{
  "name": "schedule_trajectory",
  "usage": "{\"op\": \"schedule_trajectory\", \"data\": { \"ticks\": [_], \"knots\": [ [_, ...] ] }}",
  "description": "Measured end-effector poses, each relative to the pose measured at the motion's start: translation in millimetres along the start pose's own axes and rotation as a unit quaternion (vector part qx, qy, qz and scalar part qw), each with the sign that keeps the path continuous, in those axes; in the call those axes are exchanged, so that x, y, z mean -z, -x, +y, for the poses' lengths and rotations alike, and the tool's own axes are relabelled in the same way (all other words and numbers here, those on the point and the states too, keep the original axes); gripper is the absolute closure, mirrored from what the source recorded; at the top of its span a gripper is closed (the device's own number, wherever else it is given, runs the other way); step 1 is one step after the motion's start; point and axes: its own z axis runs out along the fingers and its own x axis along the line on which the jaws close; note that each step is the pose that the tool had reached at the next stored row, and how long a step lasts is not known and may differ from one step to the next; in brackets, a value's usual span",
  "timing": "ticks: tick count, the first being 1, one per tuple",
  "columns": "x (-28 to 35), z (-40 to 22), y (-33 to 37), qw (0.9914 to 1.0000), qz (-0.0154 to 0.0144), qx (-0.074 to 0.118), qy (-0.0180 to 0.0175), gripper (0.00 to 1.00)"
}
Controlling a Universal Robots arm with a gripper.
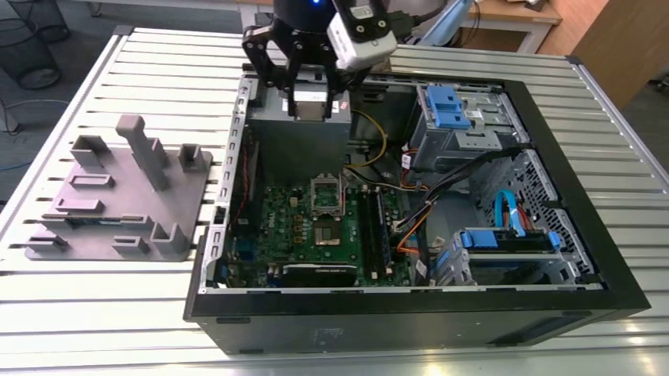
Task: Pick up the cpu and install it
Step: 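Pick up the cpu and move it towards the insertion slot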
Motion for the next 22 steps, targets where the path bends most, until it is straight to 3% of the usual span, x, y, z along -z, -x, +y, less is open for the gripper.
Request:
{"op": "schedule_trajectory", "data": {
  "ticks": [8,12,22],
  "knots": [
    [-0.1,0.2,24.7,1.00000,0.0000,0.000,0.0000,0.53],
    [-0.2,0.3,33.8,1.00000,0.0000,0.000,0.0000,0.53],
    [-0.3,-0.4,37.4,1.00000,0.0000,0.000,0.0000,0.53]
  ]
}}
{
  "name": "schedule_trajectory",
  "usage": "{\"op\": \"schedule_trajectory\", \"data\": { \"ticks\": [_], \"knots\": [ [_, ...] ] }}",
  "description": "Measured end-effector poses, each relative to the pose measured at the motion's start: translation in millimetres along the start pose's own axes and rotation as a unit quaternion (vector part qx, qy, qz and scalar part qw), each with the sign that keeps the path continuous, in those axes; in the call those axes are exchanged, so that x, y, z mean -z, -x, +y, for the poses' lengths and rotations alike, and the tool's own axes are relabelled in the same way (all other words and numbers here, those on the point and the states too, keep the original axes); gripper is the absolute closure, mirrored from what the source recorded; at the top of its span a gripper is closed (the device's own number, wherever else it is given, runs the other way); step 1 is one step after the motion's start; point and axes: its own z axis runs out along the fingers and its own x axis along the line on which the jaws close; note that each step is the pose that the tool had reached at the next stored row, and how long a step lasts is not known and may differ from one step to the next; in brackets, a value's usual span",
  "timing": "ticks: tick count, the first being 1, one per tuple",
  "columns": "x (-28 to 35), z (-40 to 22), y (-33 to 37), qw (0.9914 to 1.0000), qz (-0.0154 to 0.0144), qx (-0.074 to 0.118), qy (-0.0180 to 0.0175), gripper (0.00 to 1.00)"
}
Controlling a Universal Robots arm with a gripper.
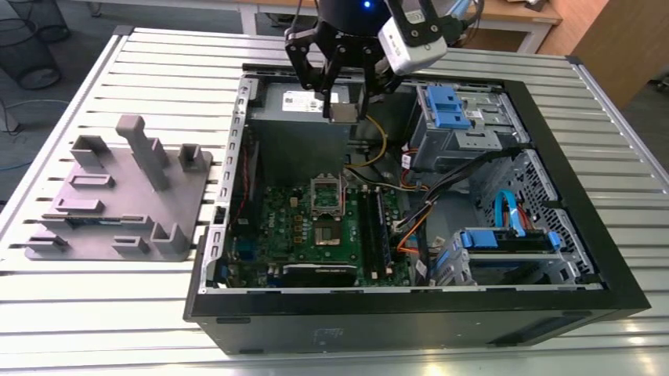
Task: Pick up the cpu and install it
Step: 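Pick up the cpu and move it towards the insertion slot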
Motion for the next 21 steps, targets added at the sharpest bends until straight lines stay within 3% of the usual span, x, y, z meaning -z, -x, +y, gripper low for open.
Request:
{"op": "schedule_trajectory", "data": {
  "ticks": [21],
  "knots": [
    [-2.9,-15.6,0.1,1.00000,0.0000,0.000,0.0000,0.53]
  ]
}}
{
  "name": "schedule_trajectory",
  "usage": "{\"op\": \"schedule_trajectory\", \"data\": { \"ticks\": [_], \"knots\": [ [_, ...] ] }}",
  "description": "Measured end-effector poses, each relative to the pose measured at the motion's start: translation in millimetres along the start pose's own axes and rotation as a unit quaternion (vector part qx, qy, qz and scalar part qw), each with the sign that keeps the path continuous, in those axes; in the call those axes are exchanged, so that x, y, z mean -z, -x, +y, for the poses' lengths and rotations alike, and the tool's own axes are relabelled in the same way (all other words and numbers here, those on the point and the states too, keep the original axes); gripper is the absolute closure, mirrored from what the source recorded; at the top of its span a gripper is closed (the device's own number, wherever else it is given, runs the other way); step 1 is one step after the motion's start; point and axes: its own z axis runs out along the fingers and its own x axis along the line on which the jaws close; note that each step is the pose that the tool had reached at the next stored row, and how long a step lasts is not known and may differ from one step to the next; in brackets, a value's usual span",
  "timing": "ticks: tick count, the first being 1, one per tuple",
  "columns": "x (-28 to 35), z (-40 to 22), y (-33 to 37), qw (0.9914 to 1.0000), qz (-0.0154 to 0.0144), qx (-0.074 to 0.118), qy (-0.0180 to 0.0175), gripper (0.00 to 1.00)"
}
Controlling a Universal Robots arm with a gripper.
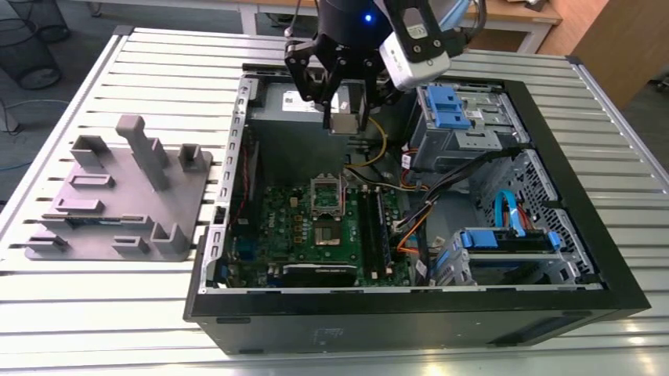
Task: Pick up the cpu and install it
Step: 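Pick up the cpu and move it towards the insertion slot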
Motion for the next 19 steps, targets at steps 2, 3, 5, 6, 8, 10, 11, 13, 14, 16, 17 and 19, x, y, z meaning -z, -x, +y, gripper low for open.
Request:
{"op": "schedule_trajectory", "data": {
  "ticks": [2,3,5,6,8,10,11,13,14,16,17,19],
  "knots": [
    [-0.4,-1.6,0.0,1.00000,0.0000,0.000,0.0000,0.53],
    [-0.6,-2.4,0.0,1.00000,0.0000,0.000,0.0000,0.53],
    [-1.1,-4.0,0.0,1.00000,0.0000,0.000,0.0000,0.53],
    [-1.3,-4.8,0.0,1.00000,0.0000,0.000,0.0000,0.53],
    [-1.9,-6.0,0.0,1.00000,0.0000,0.000,0.0000,0.53],
    [-2.5,-7.2,0.1,1.00000,0.0000,0.000,0.0000,0.53],
    [-2.9,-7.9,0.1,1.00000,0.0000,0.000,0.0000,0.53],
    [-3.8,-9.5,0.1,1.00000,0.0000,0.000,0.0000,0.53],
    [-4.3,-10.4,0.1,1.00000,0.0000,0.000,0.0000,0.53],
    [-5.9,-12.0,0.2,1.00000,0.0000,0.000,0.0001,0.53],
    [-6.7,-12.7,0.2,1.00000,0.0000,0.000,0.0001,0.53],
    [-8.9,-14.7,0.2,1.00000,0.0000,0.000,0.0000,0.53]
  ]
}}
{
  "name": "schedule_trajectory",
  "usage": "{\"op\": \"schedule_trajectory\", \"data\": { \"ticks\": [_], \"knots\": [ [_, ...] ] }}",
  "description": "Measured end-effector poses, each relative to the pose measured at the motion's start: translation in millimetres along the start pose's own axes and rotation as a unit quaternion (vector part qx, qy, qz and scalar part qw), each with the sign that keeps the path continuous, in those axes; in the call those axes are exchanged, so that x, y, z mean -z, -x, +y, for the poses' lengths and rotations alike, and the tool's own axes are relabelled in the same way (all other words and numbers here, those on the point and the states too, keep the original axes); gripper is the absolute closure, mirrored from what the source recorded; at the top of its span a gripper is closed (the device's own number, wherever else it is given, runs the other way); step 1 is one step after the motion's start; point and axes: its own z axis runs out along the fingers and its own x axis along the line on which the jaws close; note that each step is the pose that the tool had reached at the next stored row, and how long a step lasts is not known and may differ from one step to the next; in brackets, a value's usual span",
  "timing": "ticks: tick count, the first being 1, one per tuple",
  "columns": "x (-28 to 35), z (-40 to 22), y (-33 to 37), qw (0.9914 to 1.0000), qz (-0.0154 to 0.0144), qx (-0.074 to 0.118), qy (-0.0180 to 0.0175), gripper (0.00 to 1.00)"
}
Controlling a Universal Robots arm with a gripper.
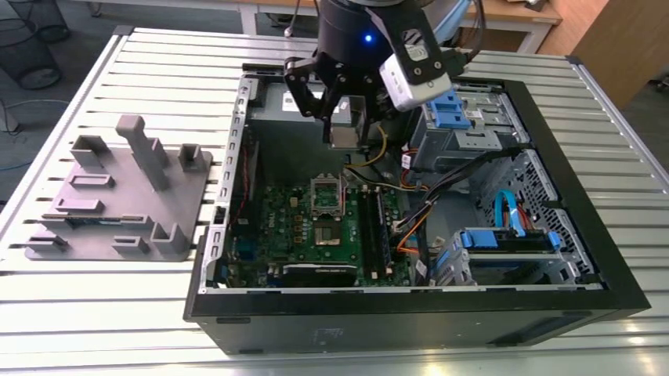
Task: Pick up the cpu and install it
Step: 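Pick up the cpu and move it towards the insertion slot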
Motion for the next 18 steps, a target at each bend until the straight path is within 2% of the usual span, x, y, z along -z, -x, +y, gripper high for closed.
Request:
{"op": "schedule_trajectory", "data": {
  "ticks": [8,18],
  "knots": [
    [-13.0,-9.2,0.1,1.00000,0.0000,0.000,0.0000,0.53],
    [-30.7,-13.7,0.2,1.00000,0.0000,0.000,0.0000,0.53]
  ]
}}
